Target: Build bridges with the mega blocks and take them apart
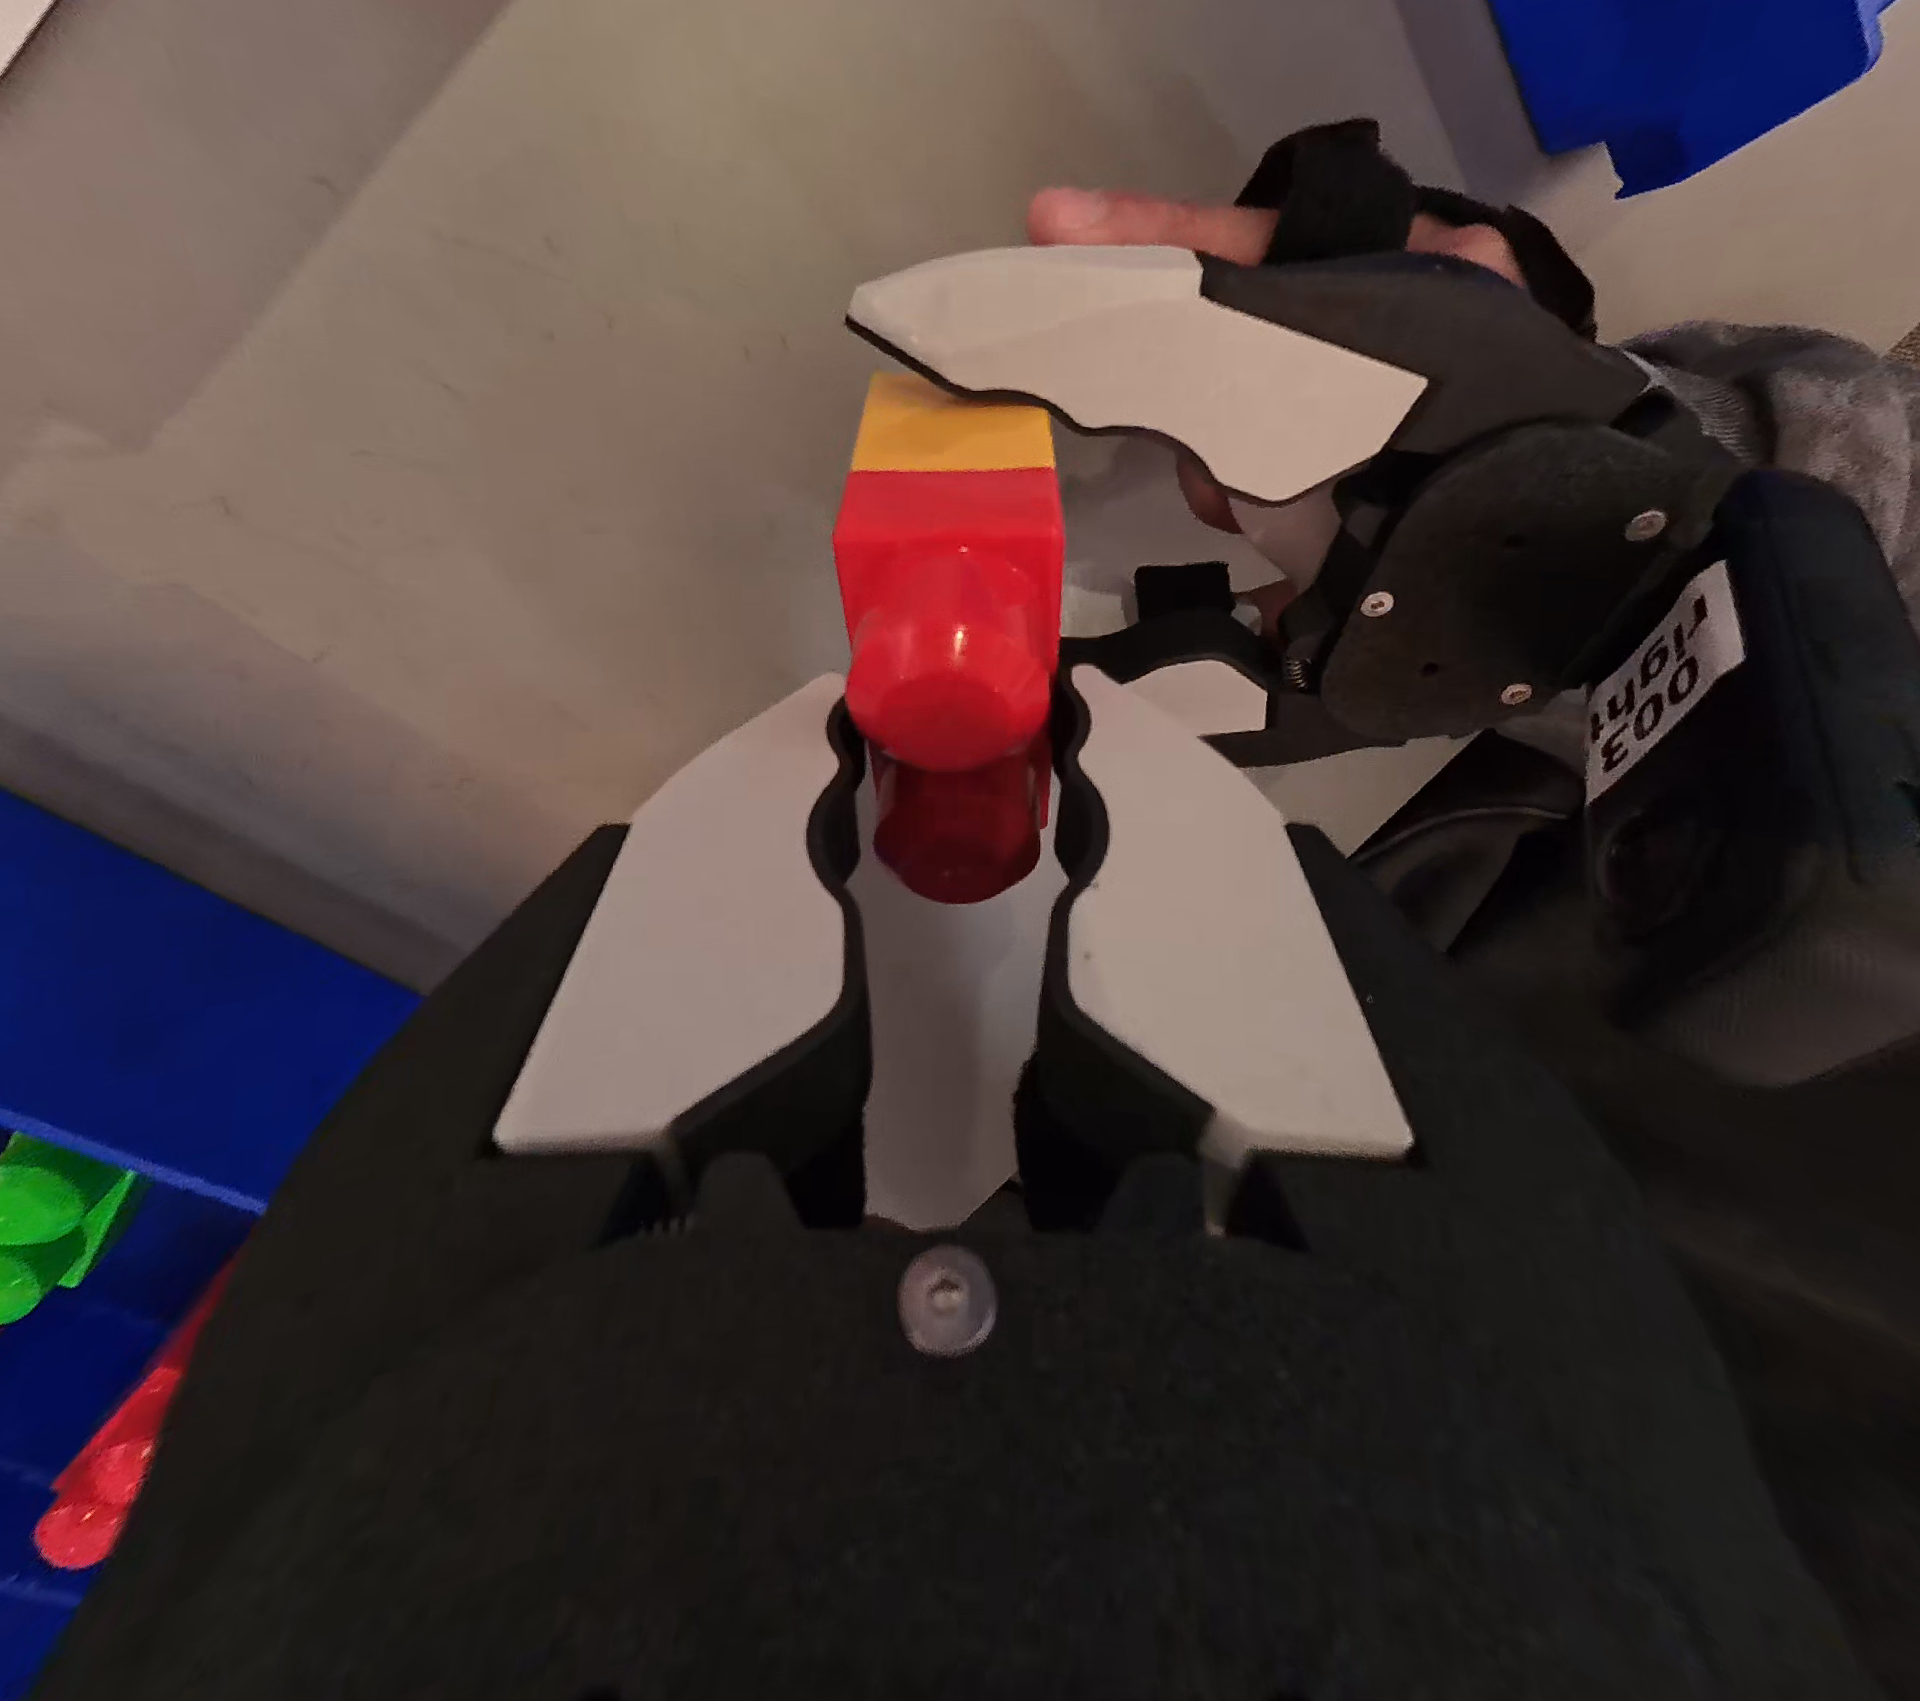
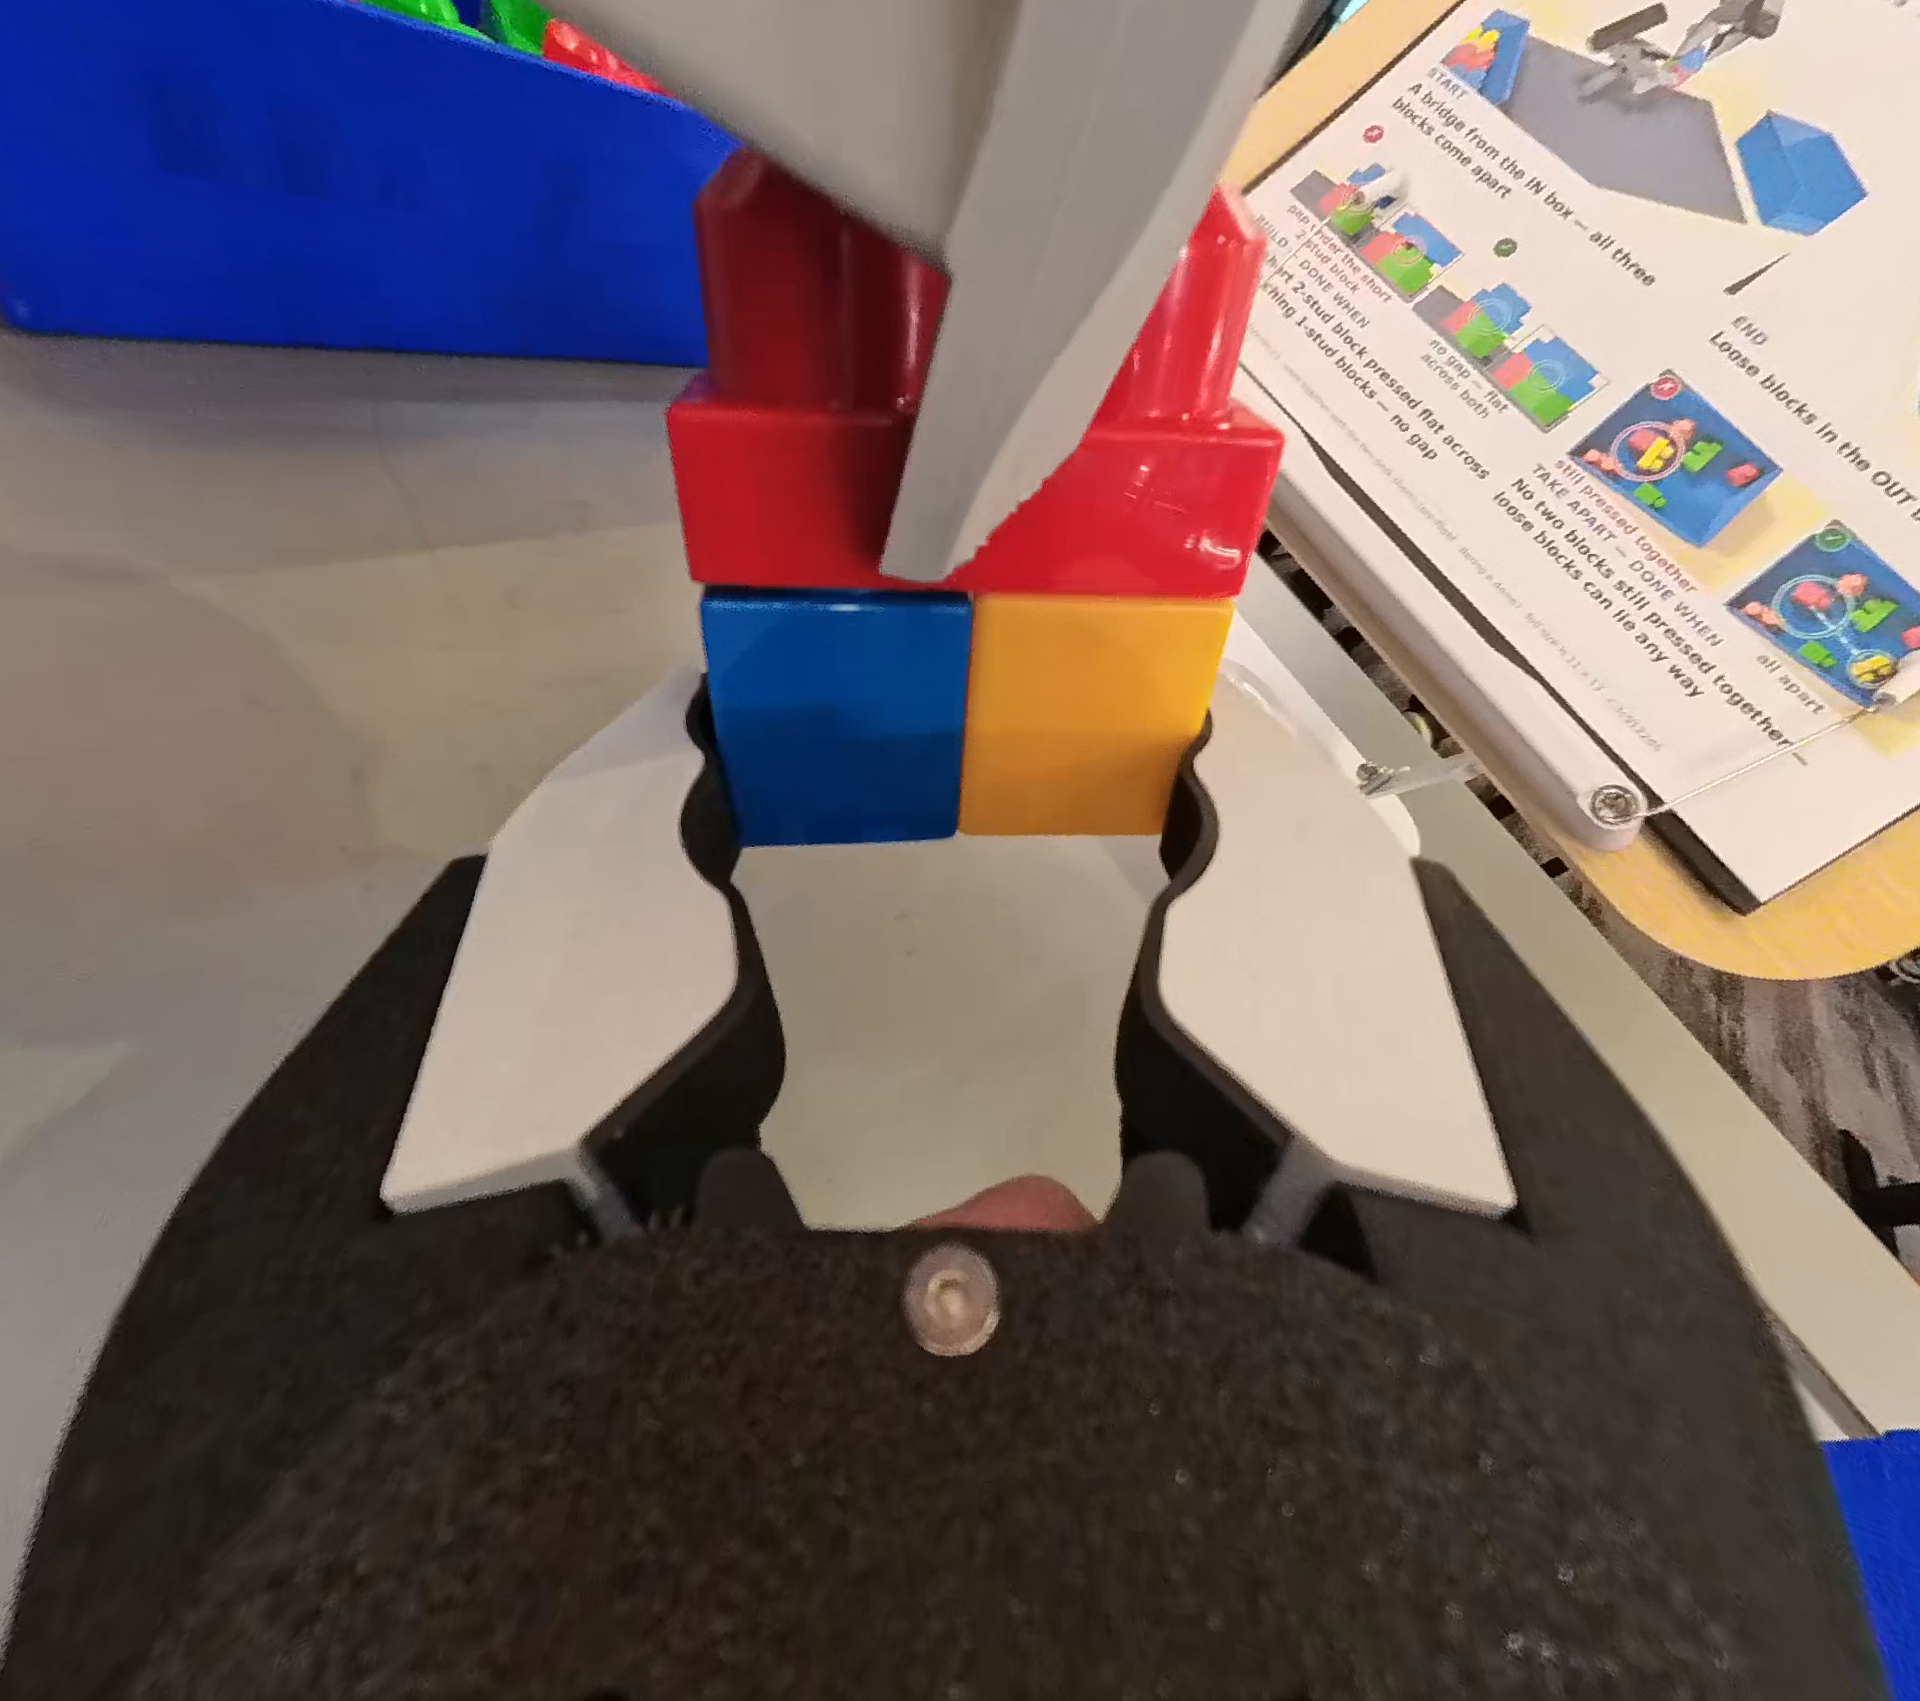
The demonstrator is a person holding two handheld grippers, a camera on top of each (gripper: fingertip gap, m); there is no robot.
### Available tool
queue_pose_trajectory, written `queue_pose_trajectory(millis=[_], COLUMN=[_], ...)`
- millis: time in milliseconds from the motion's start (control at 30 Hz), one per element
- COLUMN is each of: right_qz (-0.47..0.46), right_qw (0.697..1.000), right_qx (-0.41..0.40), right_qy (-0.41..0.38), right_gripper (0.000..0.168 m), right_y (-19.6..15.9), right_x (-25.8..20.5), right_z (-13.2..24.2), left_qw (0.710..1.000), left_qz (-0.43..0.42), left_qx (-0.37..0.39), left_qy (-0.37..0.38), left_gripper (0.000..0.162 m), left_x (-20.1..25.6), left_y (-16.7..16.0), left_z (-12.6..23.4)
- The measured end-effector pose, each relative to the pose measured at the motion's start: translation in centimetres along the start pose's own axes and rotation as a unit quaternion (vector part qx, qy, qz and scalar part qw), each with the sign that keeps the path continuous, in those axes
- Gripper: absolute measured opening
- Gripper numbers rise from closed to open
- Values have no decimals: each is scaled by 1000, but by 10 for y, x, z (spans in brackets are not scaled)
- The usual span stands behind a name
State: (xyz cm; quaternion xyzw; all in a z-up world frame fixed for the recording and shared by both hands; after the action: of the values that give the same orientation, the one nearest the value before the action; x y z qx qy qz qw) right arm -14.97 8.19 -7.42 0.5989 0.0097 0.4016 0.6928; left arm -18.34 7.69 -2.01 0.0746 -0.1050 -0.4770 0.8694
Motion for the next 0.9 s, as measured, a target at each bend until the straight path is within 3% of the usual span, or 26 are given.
queue_pose_trajectory(millis=[167, 300, 400, 533, 667, 767, 900], right_qz=[25, 30, 4, -34, -84, -106, -149], right_qw=[999, 996, 997, 998, 996, 994, 988], right_qx=[-29, -88, -79, -60, -14, 0, 20], right_qy=[-3, 8, -2, -3, -10, -20, -35], right_gripper=[80, 80, 80, 80, 79, 79, 79], right_y=[-10, -52, -46, -42, -19, -14, -12], right_x=[-2, -6, 5, 10, 17, 20, 28], right_z=[-3, -7, -1, 6, 36, 61, 89], left_qw=[1000, 999, 997, 986, 951, 913, 870], left_qz=[-6, 2, 12, -8, 19, 41, 87], left_qx=[-6, 41, 80, 162, 309, 402, 483], left_qy=[5, -3, 7, 37, 6, 48, 49], left_gripper=[34, 34, 34, 34, 34, 34, 34], left_x=[-2, -15, -28, -30, -12, -5, 10], left_y=[-4, 2, -1, -16, -49, -78, -107], left_z=[3, 51, 83, 96, 57, 15, -9])
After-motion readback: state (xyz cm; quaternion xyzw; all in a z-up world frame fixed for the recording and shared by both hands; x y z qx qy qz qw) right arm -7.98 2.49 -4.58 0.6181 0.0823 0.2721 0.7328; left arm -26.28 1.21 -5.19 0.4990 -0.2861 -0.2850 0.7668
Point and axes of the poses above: each gripper's, where its closed fingertips meet, z back along the fingers, y out of its top, x = y × z across the jaws, the point moved 3 cm from there along z, back along the fingers, and after that the axes turned 5 degrees about y, right-handed, at the moved point
